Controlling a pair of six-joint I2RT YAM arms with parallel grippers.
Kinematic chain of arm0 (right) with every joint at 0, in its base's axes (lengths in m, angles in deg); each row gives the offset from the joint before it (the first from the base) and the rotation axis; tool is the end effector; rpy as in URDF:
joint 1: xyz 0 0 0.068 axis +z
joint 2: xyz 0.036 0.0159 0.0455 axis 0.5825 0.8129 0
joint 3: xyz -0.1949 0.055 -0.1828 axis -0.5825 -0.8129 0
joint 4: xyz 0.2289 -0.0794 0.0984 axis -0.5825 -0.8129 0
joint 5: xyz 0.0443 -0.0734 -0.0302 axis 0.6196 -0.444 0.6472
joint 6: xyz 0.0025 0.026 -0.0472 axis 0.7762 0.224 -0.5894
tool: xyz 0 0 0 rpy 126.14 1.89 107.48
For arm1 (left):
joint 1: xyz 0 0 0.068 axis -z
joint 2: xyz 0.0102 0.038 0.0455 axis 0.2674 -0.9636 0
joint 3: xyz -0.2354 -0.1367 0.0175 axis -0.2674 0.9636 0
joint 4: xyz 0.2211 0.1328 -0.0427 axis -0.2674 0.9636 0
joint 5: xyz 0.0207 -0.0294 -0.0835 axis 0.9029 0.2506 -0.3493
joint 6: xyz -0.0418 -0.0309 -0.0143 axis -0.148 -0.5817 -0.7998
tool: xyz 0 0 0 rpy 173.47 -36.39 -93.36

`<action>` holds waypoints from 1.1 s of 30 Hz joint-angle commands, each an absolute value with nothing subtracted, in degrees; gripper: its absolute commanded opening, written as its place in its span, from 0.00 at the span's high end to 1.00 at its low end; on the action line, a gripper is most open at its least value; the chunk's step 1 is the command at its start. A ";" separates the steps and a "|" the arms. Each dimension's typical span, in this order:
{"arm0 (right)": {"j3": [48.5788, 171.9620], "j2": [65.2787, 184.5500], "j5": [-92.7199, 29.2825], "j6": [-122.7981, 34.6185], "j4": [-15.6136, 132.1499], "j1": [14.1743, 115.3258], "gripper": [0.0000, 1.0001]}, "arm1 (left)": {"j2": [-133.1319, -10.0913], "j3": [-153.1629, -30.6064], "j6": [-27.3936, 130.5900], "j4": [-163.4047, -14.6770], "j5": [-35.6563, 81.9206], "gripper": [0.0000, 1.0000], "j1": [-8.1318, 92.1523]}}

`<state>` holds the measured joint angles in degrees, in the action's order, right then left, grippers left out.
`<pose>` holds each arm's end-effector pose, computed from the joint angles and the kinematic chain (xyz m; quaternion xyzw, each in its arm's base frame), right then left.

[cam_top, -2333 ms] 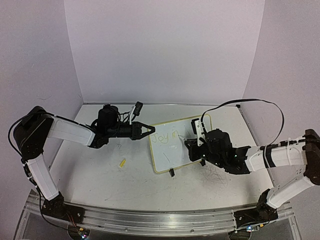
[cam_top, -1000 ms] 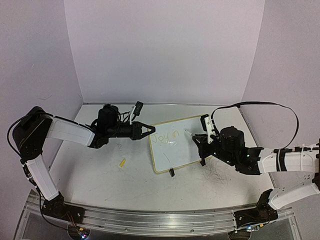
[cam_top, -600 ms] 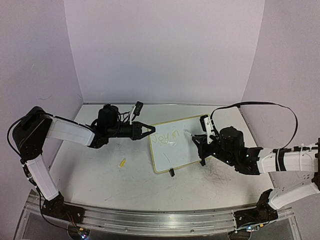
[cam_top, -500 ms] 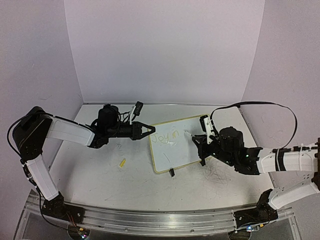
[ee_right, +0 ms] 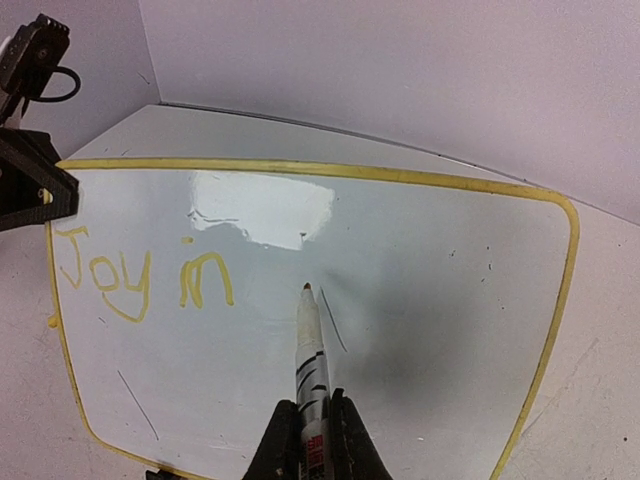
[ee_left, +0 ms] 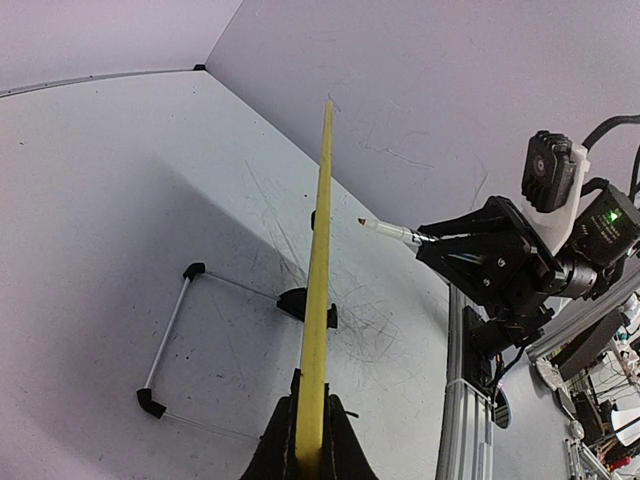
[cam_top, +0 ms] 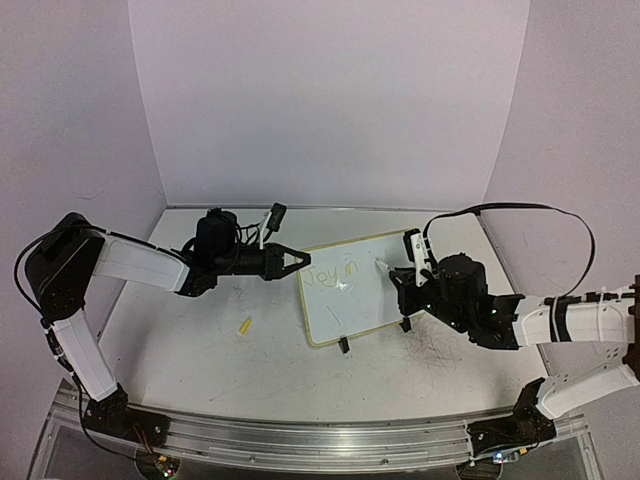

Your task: Write a sentence on the whiteboard

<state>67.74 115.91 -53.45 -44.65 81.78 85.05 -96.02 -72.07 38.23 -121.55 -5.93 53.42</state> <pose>0.1830 0.2005 0.2272 -0.2231 0.7644 0.1921 0.5736 0.2823 -0.2471 0.2109 0.2819 0.7134 -0.5215 0.3736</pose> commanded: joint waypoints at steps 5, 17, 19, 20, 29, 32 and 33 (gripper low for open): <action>71.36 118.75 -53.78 -44.93 83.13 85.10 1.00 | -95.97 -72.18 40.32 -118.06 -0.63 1.00 52.60; 73.95 121.79 -54.84 -44.68 84.62 85.05 1.00 | -95.95 -72.07 40.59 -117.98 -0.71 1.00 52.60; 74.55 122.13 -55.09 -44.71 84.70 85.08 1.00 | -95.87 -72.01 40.66 -117.99 -0.72 1.00 52.64; 74.95 122.43 -55.25 -44.74 84.69 85.04 1.00 | -95.81 -71.97 40.71 -117.99 -0.69 1.00 52.61; 76.31 124.64 -56.29 -44.48 83.77 85.09 1.00 | -95.98 -72.00 40.96 -117.97 -0.71 1.00 52.60; 75.35 124.15 -56.21 -43.79 82.72 85.08 1.00 | -96.08 -72.06 41.08 -117.97 -0.73 1.00 52.60; 75.05 123.90 -56.01 -43.60 82.29 85.08 1.00 | -96.12 -72.08 41.18 -117.97 -0.77 1.00 52.60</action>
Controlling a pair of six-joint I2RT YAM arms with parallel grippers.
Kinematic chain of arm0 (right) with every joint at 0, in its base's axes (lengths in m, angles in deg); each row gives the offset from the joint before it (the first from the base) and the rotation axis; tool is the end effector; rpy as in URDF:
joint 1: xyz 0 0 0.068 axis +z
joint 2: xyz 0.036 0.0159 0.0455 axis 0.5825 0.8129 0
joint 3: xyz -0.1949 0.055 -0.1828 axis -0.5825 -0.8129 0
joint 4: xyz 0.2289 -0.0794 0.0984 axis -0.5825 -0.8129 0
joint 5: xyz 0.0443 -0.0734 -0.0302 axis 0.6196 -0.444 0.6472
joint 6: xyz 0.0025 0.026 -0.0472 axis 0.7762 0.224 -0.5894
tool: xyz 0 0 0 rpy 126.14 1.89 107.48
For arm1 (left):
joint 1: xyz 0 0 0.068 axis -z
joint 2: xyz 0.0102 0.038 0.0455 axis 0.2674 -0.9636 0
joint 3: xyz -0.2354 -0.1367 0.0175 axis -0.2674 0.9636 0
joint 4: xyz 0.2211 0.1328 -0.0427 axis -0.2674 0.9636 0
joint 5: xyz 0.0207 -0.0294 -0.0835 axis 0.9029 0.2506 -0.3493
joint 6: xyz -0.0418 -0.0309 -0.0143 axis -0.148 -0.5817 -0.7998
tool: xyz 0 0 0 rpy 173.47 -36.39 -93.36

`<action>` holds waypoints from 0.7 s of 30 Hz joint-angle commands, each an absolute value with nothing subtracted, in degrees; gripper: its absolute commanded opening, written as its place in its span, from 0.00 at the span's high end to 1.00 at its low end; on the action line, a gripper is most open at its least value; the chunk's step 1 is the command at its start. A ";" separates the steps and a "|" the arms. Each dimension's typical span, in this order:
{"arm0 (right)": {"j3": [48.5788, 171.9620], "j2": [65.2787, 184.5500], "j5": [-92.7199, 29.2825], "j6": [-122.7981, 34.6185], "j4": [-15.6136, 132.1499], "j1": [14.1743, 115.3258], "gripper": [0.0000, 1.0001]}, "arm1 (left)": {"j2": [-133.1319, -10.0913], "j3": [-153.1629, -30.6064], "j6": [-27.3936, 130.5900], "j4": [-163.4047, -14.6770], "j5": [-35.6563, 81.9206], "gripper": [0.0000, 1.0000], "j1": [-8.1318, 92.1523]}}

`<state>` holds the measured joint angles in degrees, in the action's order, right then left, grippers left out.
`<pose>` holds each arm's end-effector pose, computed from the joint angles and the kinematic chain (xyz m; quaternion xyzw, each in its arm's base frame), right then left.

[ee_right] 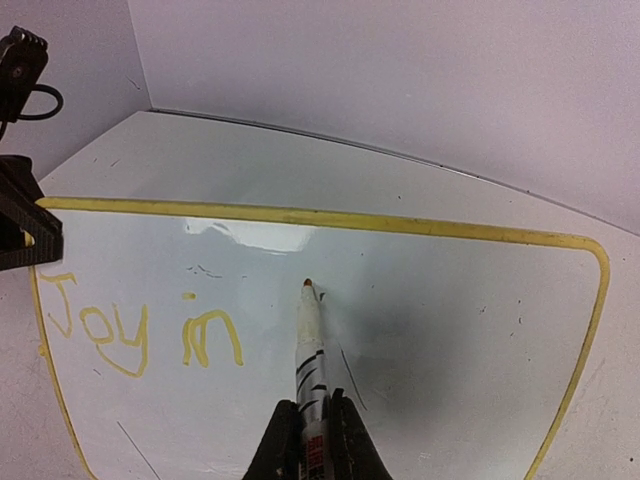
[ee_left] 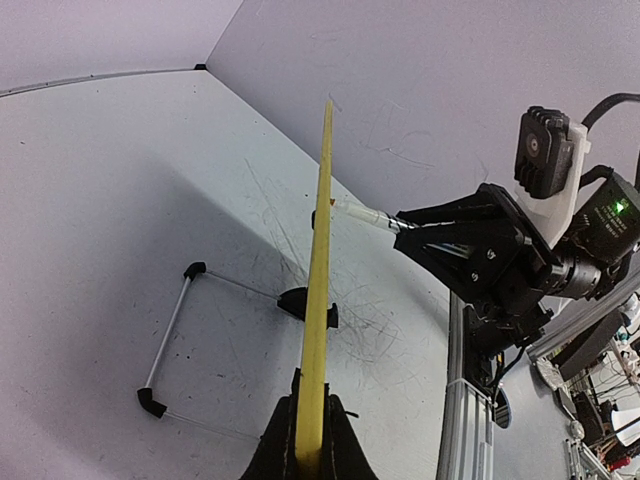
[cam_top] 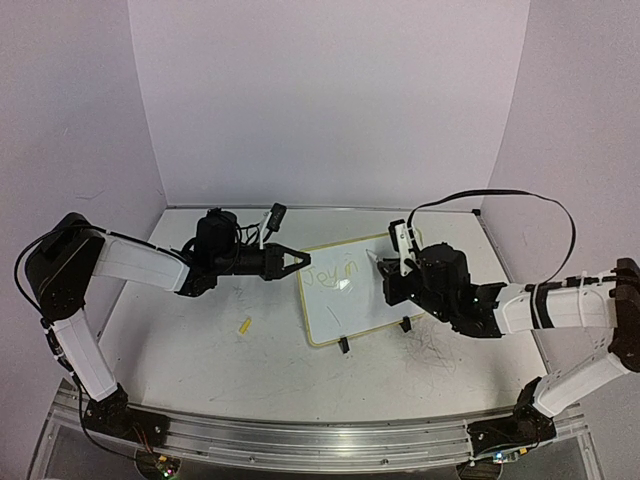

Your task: Write a sentence on the whiteboard

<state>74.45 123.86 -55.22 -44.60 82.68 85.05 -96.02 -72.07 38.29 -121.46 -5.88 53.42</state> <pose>0.2051 0.2246 0.2305 -0.2146 0.7680 0.1796 0.5762 0.2823 -0.2471 0.2108 0.2819 0.7139 -0.5209 0.3736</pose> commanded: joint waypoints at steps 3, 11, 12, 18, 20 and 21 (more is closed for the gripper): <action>74.11 123.54 -55.32 -42.88 81.53 85.12 1.00 | -96.28 -72.22 41.29 -117.95 -0.79 1.00 52.60; 70.87 122.07 -53.15 -40.33 80.73 85.14 1.00 | -96.12 -72.21 41.29 -117.82 -0.62 1.00 52.59; 70.57 121.94 -52.97 -40.04 80.67 85.14 1.00 | -96.07 -72.19 41.29 -117.80 -0.54 1.00 52.58; 69.13 121.82 -51.96 -39.07 80.57 85.58 1.00 | -96.09 -72.16 41.21 -117.72 -0.64 1.00 52.60; 69.12 121.96 -51.89 -38.94 80.56 85.78 1.00 | -96.09 -72.23 41.15 -117.64 -0.66 1.00 52.60; 69.02 121.96 -51.95 -38.87 80.57 85.79 1.00 | -96.05 -72.26 41.12 -117.68 -0.62 1.00 52.60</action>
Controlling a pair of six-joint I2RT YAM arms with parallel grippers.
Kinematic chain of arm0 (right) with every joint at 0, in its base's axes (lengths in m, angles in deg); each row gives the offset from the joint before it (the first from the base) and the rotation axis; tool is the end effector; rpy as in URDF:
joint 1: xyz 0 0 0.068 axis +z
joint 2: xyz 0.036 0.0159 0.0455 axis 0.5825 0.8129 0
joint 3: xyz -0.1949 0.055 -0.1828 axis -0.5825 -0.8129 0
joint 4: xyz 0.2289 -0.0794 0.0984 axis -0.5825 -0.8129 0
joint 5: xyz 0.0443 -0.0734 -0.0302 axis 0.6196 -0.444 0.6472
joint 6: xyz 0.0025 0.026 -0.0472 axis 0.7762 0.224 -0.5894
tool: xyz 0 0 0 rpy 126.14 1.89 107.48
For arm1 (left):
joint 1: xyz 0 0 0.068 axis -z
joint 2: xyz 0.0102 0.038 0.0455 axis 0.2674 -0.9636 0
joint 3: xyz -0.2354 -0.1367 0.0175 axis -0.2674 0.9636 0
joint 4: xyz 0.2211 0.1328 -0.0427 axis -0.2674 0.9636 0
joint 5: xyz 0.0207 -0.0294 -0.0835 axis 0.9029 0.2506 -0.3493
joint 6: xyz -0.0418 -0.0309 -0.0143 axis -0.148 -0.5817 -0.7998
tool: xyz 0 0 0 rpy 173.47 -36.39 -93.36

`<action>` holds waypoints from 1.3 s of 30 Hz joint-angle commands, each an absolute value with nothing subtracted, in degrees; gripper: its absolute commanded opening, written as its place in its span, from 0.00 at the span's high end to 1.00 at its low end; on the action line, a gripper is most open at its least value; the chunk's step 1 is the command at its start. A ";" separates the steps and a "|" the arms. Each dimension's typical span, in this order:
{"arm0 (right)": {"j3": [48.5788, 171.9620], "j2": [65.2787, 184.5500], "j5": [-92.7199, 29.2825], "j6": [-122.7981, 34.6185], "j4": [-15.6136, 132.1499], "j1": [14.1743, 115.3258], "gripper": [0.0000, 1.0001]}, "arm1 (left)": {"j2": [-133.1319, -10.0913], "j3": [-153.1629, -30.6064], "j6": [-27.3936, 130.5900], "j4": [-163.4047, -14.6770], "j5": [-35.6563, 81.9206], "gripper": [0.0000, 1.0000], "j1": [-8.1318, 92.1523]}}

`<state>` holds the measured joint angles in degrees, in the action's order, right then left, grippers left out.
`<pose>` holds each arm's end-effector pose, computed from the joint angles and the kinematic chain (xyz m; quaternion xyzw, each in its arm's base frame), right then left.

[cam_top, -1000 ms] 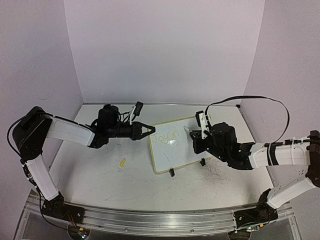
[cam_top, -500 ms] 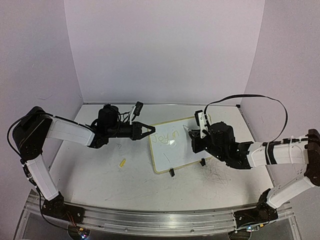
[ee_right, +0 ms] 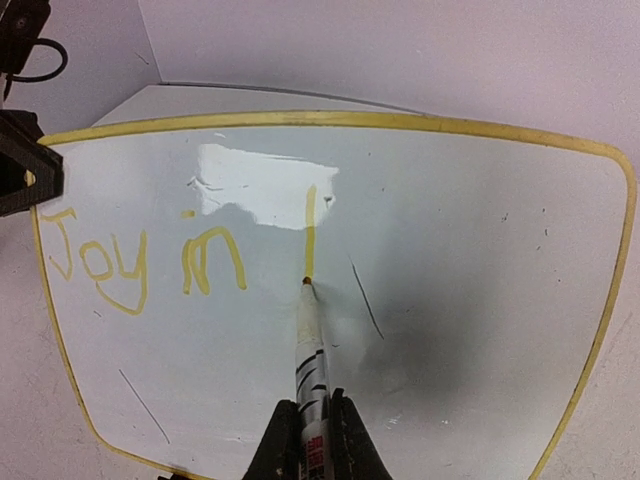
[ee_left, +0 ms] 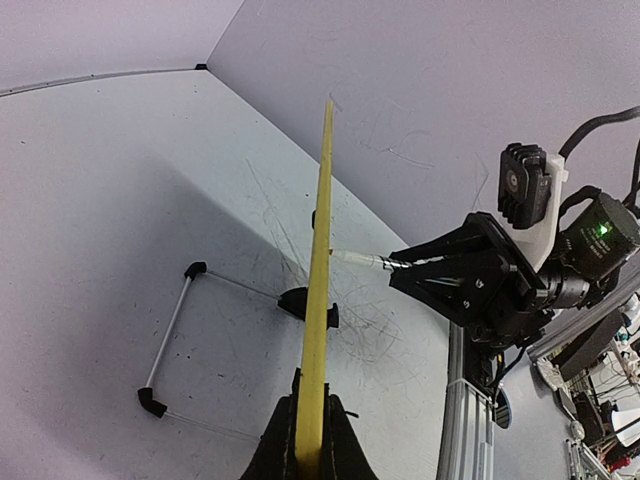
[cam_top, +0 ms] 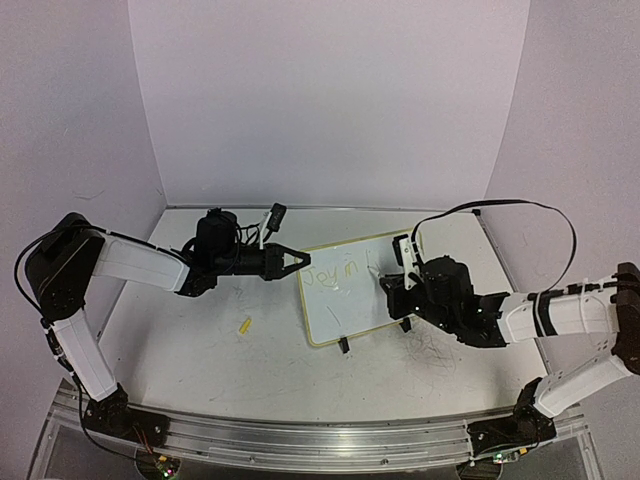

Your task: Write a sentence on the whiteboard

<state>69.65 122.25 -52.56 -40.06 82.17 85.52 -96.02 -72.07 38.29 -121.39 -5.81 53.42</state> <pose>0.1919 0.2153 0.2100 -0.2101 0.7894 0.2064 0.5386 0.2823 -0.2471 0.2106 0.2814 0.7145 -0.5204 0.3735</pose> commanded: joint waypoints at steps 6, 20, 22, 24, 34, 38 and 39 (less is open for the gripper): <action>69.69 121.88 -53.03 -39.12 81.00 85.80 1.00 | -96.05 -72.27 41.03 -117.61 -0.68 1.00 52.60; 72.63 123.10 -56.12 -39.83 83.99 85.66 1.00 | -96.08 -72.17 41.03 -117.59 -0.79 1.00 52.69; 72.89 123.37 -56.48 -39.78 84.05 85.71 1.00 | -95.98 -72.18 41.11 -117.58 -0.70 1.00 52.69; 73.03 123.42 -57.28 -39.67 84.09 85.68 1.00 | -95.97 -72.08 41.12 -117.57 -0.73 1.00 52.69; 72.23 121.85 -61.06 -37.76 80.89 85.69 1.00 | -96.09 -72.18 41.29 -117.52 -0.68 1.00 52.69; 71.23 121.12 -59.40 -37.22 80.08 85.64 1.00 | -95.97 -72.09 41.29 -117.43 -0.61 1.00 52.69; 71.01 121.10 -58.76 -37.11 80.04 85.64 1.00 | -95.96 -72.10 41.33 -117.42 -0.62 1.00 52.69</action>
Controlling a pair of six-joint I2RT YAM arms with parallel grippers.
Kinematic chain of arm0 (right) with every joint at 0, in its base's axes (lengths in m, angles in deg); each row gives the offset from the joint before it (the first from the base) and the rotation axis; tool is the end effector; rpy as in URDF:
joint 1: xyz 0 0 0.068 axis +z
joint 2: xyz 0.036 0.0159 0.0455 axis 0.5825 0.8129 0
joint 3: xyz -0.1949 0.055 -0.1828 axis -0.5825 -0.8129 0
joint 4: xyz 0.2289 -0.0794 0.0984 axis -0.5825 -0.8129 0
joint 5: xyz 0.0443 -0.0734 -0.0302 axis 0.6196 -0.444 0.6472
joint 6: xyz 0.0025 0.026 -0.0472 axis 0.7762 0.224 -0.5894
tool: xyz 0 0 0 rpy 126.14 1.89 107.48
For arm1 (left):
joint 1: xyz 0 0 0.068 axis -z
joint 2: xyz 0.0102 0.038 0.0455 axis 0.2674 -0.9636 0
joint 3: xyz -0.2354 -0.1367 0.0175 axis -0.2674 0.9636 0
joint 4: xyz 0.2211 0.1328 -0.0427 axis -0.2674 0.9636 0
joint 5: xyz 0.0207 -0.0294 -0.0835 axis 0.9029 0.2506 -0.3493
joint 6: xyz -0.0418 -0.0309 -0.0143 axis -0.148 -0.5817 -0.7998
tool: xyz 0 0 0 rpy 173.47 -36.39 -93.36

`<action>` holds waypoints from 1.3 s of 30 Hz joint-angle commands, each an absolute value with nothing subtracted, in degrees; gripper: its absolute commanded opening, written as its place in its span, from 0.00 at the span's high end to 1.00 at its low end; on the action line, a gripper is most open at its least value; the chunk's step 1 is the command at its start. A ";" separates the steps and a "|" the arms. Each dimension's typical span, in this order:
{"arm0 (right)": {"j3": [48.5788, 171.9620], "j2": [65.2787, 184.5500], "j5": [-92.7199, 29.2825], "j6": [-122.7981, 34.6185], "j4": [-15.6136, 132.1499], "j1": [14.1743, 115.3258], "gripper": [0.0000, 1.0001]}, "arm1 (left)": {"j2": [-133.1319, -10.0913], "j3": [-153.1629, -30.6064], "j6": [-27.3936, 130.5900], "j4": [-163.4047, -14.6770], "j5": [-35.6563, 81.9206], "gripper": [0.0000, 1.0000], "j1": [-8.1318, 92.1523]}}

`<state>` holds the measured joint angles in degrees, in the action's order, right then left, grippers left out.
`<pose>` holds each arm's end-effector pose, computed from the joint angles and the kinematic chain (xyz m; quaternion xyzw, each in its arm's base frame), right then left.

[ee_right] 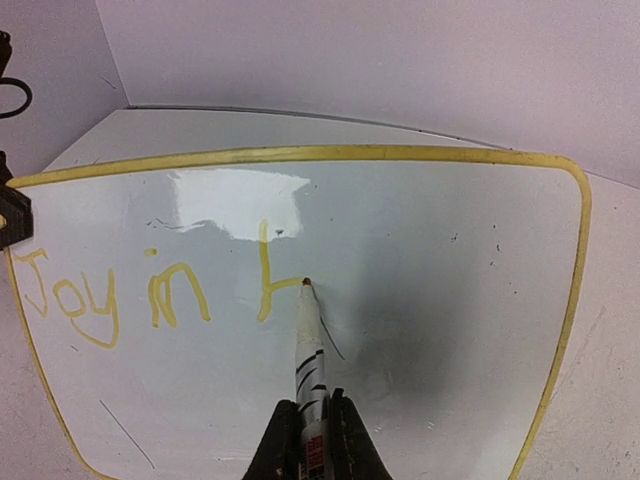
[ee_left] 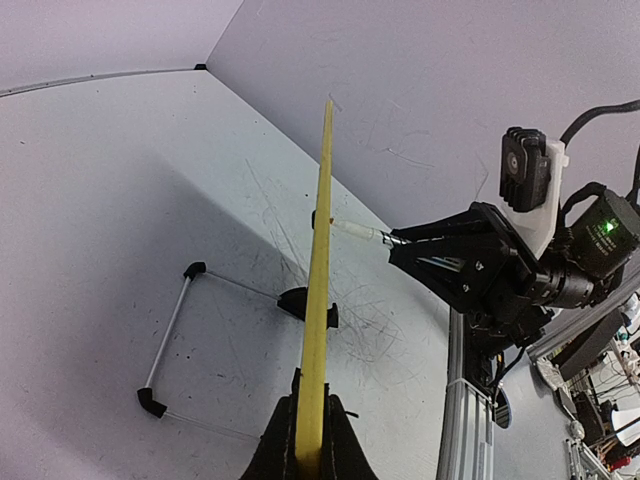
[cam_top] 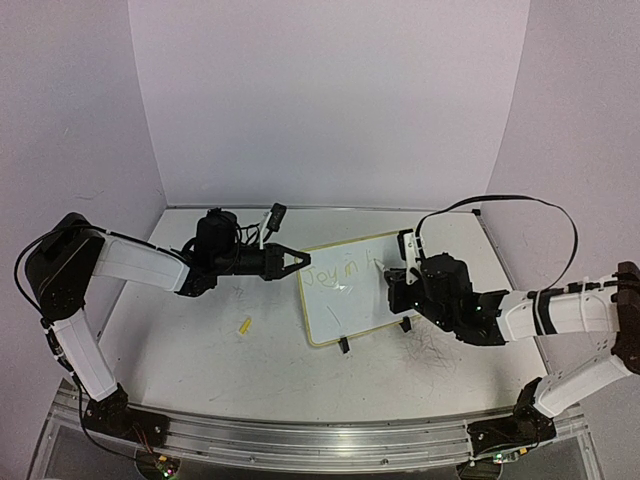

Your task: Write a sentence on the whiteboard

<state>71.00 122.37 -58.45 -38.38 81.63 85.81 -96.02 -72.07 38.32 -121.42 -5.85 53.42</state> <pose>0.1952 0.2161 0.2164 -0.1691 0.7927 0.1809 0.5570 0.2823 -0.2471 0.2107 0.2818 0.7141 -0.5206 0.3736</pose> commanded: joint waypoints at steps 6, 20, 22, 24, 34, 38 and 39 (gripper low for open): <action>69.79 121.14 -56.37 -36.54 79.96 85.80 1.00 | -95.63 -71.91 41.29 -117.37 -0.50 1.00 52.69; 71.09 123.43 -53.48 -36.31 81.94 86.93 1.00 | -95.79 -72.27 41.12 -117.26 -0.57 1.00 52.69; 71.09 123.39 -53.50 -36.31 81.98 86.92 1.00 | -95.70 -72.24 41.20 -117.19 -0.49 1.00 52.69; 70.67 122.63 -53.92 -36.31 82.03 86.95 1.00 | -95.70 -72.24 41.30 -117.15 -0.50 1.00 52.69; 67.31 116.51 -51.70 -37.32 83.51 83.24 1.00 | -95.25 -72.00 41.56 -116.83 -0.41 1.00 52.69; 67.46 117.21 -51.21 -37.77 84.78 83.25 1.00 | -95.00 -71.98 41.52 -116.72 -0.24 1.00 52.69; 67.66 117.66 -51.22 -37.96 84.94 83.24 1.00 | -95.06 -72.04 41.49 -116.72 -0.26 1.00 52.69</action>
